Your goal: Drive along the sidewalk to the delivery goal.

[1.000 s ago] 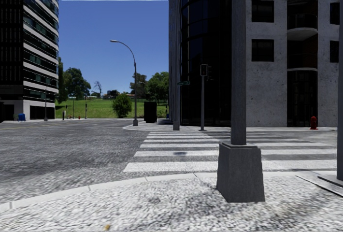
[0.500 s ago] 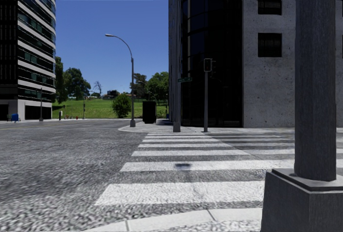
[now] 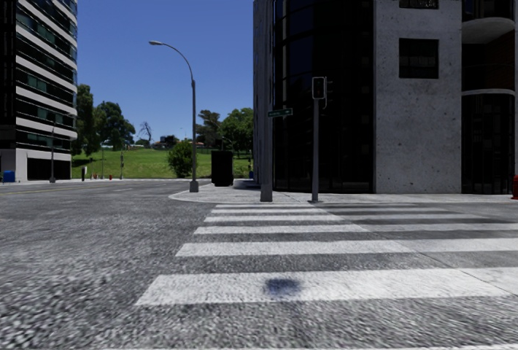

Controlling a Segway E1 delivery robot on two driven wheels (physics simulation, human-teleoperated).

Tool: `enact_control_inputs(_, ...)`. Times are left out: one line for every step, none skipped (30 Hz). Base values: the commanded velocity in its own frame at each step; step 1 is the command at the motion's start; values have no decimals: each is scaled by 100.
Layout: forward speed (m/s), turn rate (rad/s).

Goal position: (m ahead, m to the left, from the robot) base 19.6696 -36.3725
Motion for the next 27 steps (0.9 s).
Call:
enact_control_inputs(136,-42)
enact_control_inputs(136,-47)
enact_control_inputs(136,-49)
enact_control_inputs(136,-49)
enact_control_inputs(136,-49)
enact_control_inputs(136,-49)
enact_control_inputs(136,-49)
enact_control_inputs(136,-49)
enact_control_inputs(136,-49)
enact_control_inputs(136,-49)
enact_control_inputs(136,-49)
enact_control_inputs(136,-49)
enact_control_inputs(136,-49)
enact_control_inputs(136,-49)
enact_control_inputs(137,-49)
enact_control_inputs(138,-49)
enact_control_inputs(140,-49)
enact_control_inputs(141,-49)
enact_control_inputs(141,-49)
enact_control_inputs(142,-49)
enact_control_inputs(143,-49)
enact_control_inputs(145,-49)
enact_control_inputs(147,-49)
enact_control_inputs(148,-49)
enact_control_inputs(148,-49)
enact_control_inputs(149,-49)
enact_control_inputs(149,-49)
